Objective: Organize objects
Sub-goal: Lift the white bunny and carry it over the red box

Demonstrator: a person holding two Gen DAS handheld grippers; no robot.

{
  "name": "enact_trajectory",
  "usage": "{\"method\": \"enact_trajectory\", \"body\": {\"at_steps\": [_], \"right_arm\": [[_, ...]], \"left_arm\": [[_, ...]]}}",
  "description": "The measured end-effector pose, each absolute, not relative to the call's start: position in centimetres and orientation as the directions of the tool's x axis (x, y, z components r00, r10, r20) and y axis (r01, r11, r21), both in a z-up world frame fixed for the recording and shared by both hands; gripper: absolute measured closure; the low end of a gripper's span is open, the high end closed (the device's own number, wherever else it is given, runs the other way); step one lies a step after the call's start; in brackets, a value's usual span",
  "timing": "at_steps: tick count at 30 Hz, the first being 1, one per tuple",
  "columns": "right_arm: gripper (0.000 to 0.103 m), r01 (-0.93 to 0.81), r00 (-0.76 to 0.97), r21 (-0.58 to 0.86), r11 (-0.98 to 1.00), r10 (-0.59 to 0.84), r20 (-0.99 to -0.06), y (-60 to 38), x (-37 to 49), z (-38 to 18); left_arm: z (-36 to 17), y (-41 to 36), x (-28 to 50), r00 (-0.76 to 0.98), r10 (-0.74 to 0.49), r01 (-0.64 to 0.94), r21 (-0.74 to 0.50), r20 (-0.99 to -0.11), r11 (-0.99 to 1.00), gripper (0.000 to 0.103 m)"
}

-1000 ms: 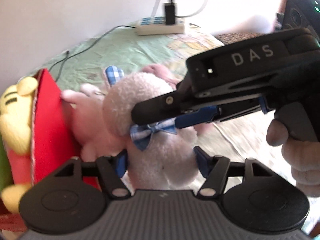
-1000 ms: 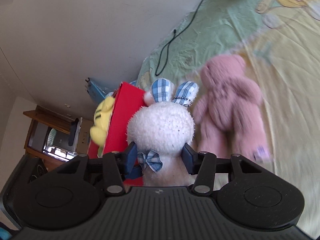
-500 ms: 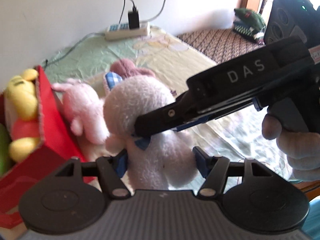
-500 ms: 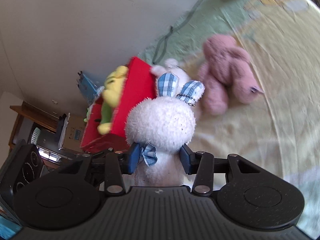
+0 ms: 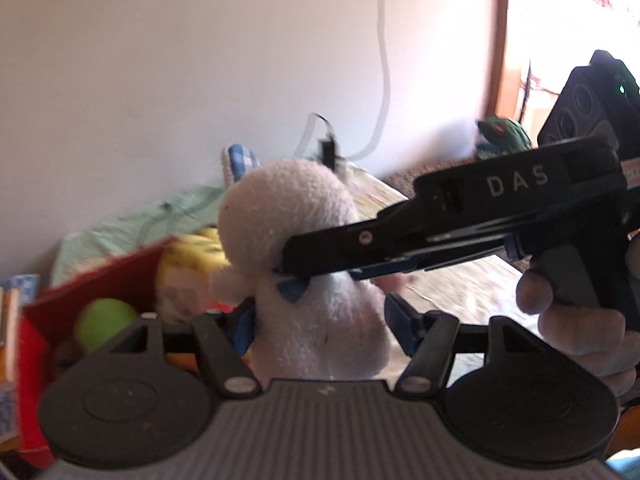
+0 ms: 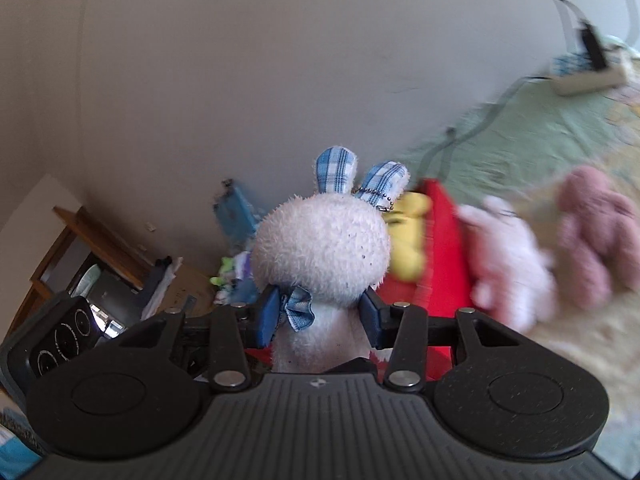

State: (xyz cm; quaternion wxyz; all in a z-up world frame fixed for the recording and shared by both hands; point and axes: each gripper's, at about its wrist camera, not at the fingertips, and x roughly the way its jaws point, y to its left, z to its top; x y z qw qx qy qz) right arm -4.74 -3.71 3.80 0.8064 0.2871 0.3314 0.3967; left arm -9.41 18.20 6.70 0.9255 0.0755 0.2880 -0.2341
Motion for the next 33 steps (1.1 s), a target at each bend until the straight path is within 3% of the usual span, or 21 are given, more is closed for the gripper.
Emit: {"method": "enact_trajectory", "body": {"at_steps": [6,13,17,26,33], "right_arm": [[0.057,-0.52,0.376,0.741,0.425,0.893,-0.248,4.2,-2.4,4.0],[0.058,-0.452,0.244,0.815,0.362,0.929,-0.277,12.2,1.6,0.3],[0.058,-0.382,0.217,0.836,0.394,0.918,-0.333,14.5,3.0,-2.1],[0.059,-0.409,0.25,0.695,0.592,0.805,-0.538,15.6,3.7,-3.4],[0.058,-0.453,0.215,0.629,0.632,0.762,-0.611,17.3,3.4,-4.1]], "left_arm": [[8.3,24.9,-9.3,0.803,-0.274,0.358,0.059,-0.529,0.932,0.036],[6.6,32.2,-7.4,0.791,-0.154,0.21,0.025,-0.592,0.977,0.036],[4.3,34.5,-5.9,0.757,-0.12,0.157,0.001,-0.642,0.988,0.036],[0.8,35.1,-3.1,0.676,-0.152,0.163,-0.055,-0.721,0.985,0.036],[-1.2,34.6,-2.7,0.651,-0.133,0.156,-0.04,-0.747,0.987,0.034]]}}
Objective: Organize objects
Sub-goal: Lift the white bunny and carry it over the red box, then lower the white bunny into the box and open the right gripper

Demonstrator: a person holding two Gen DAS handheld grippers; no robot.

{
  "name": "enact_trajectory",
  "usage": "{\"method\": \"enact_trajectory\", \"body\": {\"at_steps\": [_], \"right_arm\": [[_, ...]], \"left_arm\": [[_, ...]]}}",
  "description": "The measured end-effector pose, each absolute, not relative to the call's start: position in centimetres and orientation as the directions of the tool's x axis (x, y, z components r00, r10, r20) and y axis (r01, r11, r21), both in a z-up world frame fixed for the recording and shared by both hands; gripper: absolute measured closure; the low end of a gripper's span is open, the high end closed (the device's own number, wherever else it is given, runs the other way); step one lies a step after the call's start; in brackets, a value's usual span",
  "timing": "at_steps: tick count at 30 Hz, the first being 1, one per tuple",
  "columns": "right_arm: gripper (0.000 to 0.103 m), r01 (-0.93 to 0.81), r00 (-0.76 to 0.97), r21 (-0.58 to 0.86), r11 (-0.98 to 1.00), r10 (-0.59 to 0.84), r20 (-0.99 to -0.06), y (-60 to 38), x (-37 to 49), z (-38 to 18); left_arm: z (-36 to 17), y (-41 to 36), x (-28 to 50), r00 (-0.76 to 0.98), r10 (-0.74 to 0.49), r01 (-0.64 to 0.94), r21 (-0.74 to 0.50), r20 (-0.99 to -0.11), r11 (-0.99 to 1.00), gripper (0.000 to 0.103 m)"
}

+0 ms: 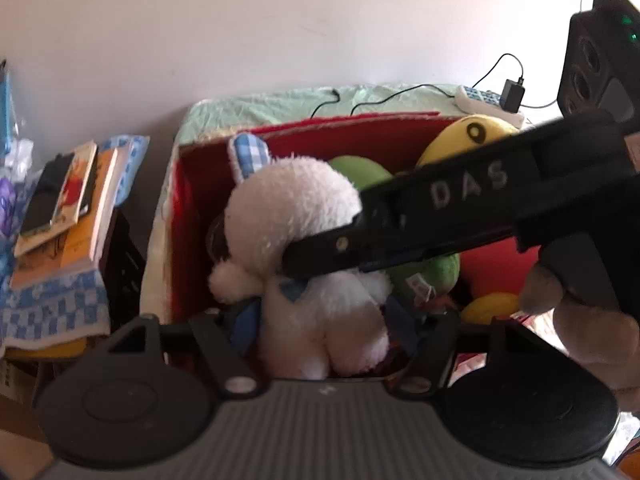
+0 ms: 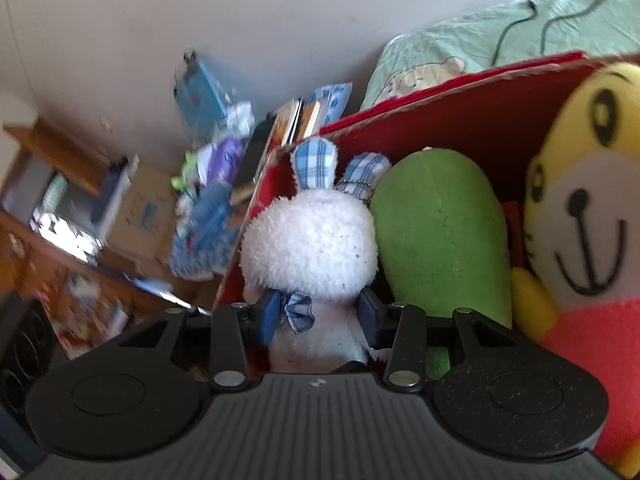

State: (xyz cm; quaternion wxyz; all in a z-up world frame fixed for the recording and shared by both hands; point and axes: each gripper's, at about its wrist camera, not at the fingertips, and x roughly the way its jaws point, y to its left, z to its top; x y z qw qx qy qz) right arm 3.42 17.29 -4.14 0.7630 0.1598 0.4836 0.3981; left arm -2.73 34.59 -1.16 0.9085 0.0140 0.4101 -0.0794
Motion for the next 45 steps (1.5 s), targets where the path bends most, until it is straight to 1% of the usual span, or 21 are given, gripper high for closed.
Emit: {"method": "enact_trajectory", "body": {"at_steps": [4,7,10,12,14,16,17,18,21,24,31,37,43,45], "right_arm": [[0.058,-0.478,0.207,0.58,0.66,0.726,-0.655,18.7,3.7,-4.7],[0.059,-0.492,0.195,0.567,0.66,0.719,-0.667,19.0,4.0,-4.7],[0.056,-0.471,0.201,0.615,0.632,0.756,-0.623,18.0,3.8,-4.4],[0.052,-0.444,0.196,0.669,0.596,0.793,-0.576,17.0,3.7,-4.1],[0.05,-0.423,0.217,0.7,0.576,0.814,-0.538,16.2,3.5,-3.7],[0.052,-0.422,0.248,0.698,0.578,0.814,-0.525,15.9,3.6,-3.3],[0.054,-0.421,0.259,0.689,0.59,0.806,-0.532,16.0,3.6,-3.3],[0.059,-0.42,0.262,0.679,0.602,0.797,-0.544,16.4,3.7,-3.3],[0.065,-0.404,0.241,0.675,0.618,0.783,-0.573,17.3,3.7,-3.9],[0.065,-0.389,0.252,0.656,0.647,0.76,-0.599,17.6,3.4,-4.2],[0.065,-0.311,0.321,0.708,0.634,0.771,-0.55,13.8,2.9,-3.6],[0.066,-0.264,0.379,0.71,0.652,0.748,-0.545,10.9,1.5,-3.6],[0.066,-0.293,0.449,0.657,0.695,0.706,-0.547,9.6,-0.4,-2.4],[0.066,-0.304,0.469,0.643,0.703,0.698,-0.541,8.9,-1.2,-2.1]], "left_arm": [[-0.9,34.4,-3.0,0.645,-0.114,0.153,-0.018,-0.756,0.988,0.034],[-1.0,33.7,-3.1,0.651,-0.058,0.142,0.045,-0.757,0.989,0.034],[-1.0,34.0,-3.0,0.646,-0.067,0.133,0.025,-0.76,0.991,0.031],[-0.7,34.2,-3.3,0.646,-0.086,0.132,0.001,-0.758,0.991,0.025],[-0.6,34.7,-3.2,0.659,-0.083,0.127,0.002,-0.748,0.992,0.023],[-0.2,34.6,-3.4,0.667,-0.078,0.126,0.009,-0.741,0.992,0.023],[-0.2,34.5,-3.4,0.669,-0.079,0.128,0.01,-0.739,0.992,0.024],[-0.2,34.4,-3.2,0.669,-0.075,0.126,0.013,-0.74,0.992,0.024],[-0.3,33.9,-2.8,0.659,-0.039,0.108,0.042,-0.751,0.993,0.027],[-0.2,33.6,-2.5,0.655,-0.027,0.093,0.045,-0.755,0.995,0.027],[-0.3,33.3,-1.8,0.634,0.011,0.042,0.048,-0.773,0.998,0.026],[0.2,32.0,-2.0,0.634,0.031,0.035,0.069,-0.773,0.997,0.021],[1.4,30.1,-2.8,0.653,0.059,0.051,0.121,-0.755,0.991,0.021],[2.1,29.4,-3.3,0.666,0.061,0.06,0.135,-0.743,0.989,0.017]]}}
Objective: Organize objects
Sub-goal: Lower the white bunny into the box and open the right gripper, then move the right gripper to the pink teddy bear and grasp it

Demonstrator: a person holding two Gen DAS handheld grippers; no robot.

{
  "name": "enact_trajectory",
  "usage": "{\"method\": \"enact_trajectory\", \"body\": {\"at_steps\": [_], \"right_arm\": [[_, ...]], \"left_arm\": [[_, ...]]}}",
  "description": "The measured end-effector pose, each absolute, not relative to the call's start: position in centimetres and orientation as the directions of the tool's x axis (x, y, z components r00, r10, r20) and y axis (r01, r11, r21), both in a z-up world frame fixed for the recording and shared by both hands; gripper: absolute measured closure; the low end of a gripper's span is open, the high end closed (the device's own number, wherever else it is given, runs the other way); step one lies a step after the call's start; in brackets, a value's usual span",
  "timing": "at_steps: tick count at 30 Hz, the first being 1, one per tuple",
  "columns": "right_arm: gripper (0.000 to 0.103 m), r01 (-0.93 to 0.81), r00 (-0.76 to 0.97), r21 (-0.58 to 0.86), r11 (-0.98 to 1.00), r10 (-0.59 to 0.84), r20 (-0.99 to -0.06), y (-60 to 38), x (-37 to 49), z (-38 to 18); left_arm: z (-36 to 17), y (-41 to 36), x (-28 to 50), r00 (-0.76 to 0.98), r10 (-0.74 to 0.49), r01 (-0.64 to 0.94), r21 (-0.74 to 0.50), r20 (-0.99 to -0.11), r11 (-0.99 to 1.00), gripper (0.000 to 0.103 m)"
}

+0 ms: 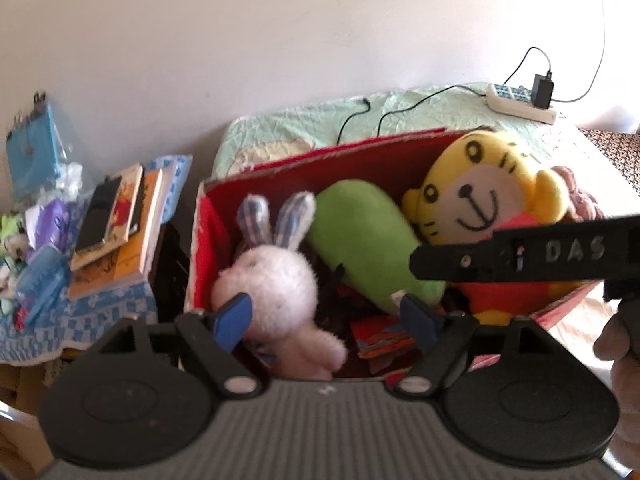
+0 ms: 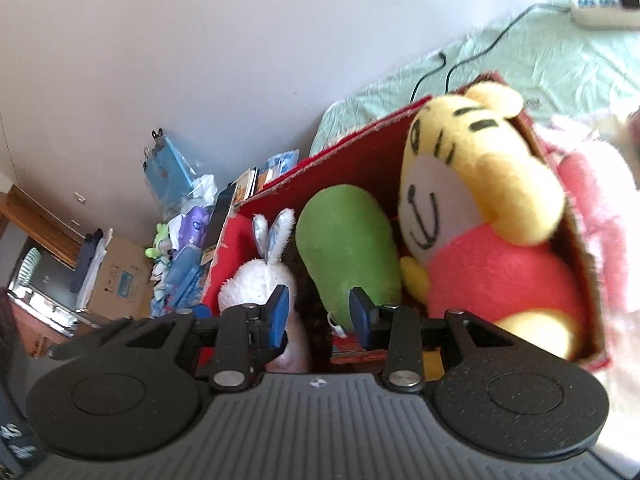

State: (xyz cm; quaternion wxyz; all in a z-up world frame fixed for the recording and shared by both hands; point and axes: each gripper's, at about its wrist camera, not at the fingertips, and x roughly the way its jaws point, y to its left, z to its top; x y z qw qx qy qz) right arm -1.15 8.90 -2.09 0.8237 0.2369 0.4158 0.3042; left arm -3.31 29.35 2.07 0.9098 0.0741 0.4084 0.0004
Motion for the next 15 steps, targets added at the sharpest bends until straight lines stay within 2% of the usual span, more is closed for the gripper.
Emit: {"method": "enact_trajectory", "body": {"at_steps": [3,15], "right_arm": [[0.065,-0.319,0.489,0.634,0.704,0.695,-0.526,7.9,-1.9,-1.7],[0.064,-0.323,0.498,0.653,0.685,0.71,-0.499,4.1,-3.2,-1.3]], "left_arm": [[2.8,28.3,-4.0,0.68,0.059,0.073,0.148,-0.731,0.986,0.013],[4.0,24.5,-5.4,0.682,0.058,0.09,0.163,-0.729,0.982,0.014]]}}
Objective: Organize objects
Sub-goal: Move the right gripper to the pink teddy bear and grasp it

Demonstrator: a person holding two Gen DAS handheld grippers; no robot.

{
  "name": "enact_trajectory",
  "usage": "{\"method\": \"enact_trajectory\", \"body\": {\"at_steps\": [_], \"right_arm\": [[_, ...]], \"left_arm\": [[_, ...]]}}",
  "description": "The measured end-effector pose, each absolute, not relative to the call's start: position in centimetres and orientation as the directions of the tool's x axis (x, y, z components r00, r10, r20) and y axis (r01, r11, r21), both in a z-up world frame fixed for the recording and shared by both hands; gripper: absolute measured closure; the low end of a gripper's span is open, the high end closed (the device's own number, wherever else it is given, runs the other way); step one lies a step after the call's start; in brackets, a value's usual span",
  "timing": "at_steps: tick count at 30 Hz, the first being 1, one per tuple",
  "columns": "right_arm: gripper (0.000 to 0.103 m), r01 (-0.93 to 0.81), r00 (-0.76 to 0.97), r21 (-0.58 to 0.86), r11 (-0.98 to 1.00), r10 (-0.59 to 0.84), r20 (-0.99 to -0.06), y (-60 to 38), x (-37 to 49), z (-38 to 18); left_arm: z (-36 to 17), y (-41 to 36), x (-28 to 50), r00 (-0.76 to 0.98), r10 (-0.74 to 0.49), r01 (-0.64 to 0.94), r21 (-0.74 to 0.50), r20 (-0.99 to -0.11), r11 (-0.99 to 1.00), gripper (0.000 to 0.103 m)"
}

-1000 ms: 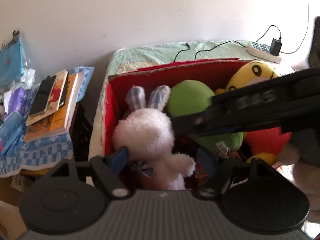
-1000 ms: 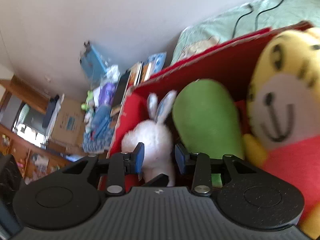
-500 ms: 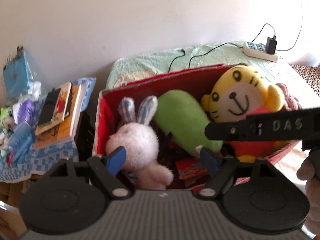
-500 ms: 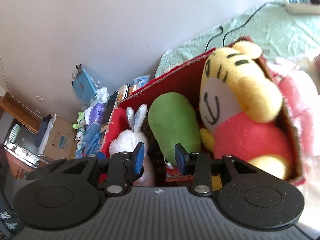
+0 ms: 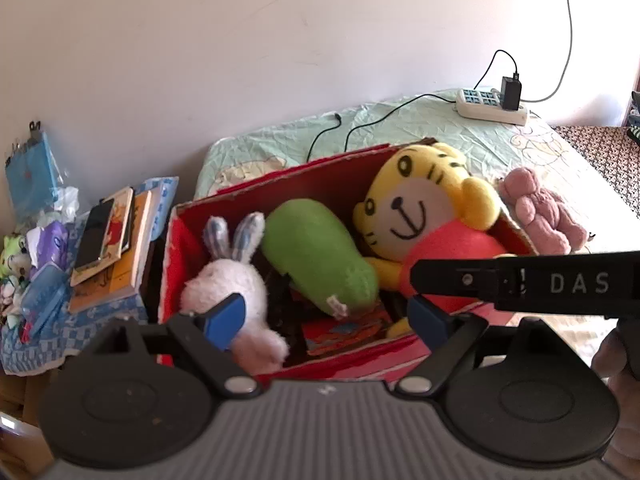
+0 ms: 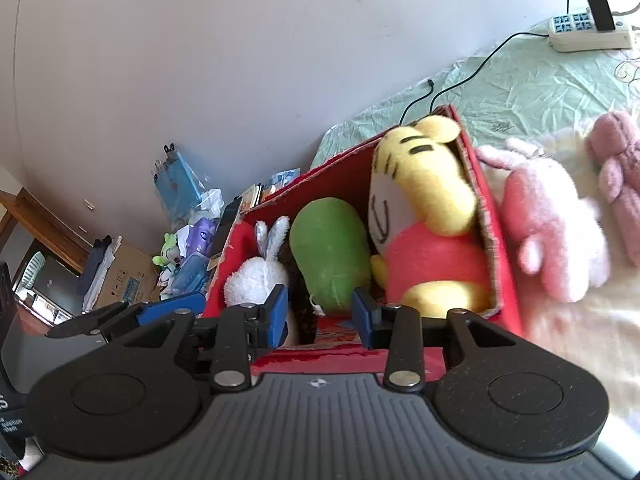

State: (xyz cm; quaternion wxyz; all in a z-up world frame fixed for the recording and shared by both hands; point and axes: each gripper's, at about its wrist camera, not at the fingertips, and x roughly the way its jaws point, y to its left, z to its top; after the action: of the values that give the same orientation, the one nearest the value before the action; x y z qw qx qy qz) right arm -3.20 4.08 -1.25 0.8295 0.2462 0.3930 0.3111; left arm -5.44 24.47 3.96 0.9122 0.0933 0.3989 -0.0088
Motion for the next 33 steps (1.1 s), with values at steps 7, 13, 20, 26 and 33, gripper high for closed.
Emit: {"method": "enact_trajectory", "body": {"at_steps": [7,13,20,26,33], "right_arm": [[0.062,-0.351,0.507,0.623,0.699,0.701,-0.501,1.0,-5.0,-0.8],[0.061,-0.32,0.504,0.635,0.703,0.694,-0.514,-3.2,-5.7,-1.6],[0.061,-0.233,0.535,0.639,0.733,0.646,-0.545,-8.6,-5.9,-3.1],[0.06,-0.125,0.575,0.579,0.806,0.534,-0.62,-13.0,-5.2,-5.0],[0.06,-0.085,0.574,0.475,0.876,0.433,-0.695,-16.6,-2.4,-7.0]], "left_arm": [[4.5,21.6,-7.1,0.665,-0.019,0.141,0.101,-0.746,0.985,0.013],[3.4,17.4,-8.2,0.626,-0.102,0.223,0.051,-0.773,0.974,0.013],[1.5,11.3,-8.2,0.563,-0.19,0.322,0.002,-0.804,0.947,0.014],[-0.8,7.7,-7.1,0.506,-0.306,0.376,-0.113,-0.807,0.92,0.009],[-4.1,3.0,-5.2,0.402,-0.384,0.448,-0.187,-0.832,0.874,0.008]]}}
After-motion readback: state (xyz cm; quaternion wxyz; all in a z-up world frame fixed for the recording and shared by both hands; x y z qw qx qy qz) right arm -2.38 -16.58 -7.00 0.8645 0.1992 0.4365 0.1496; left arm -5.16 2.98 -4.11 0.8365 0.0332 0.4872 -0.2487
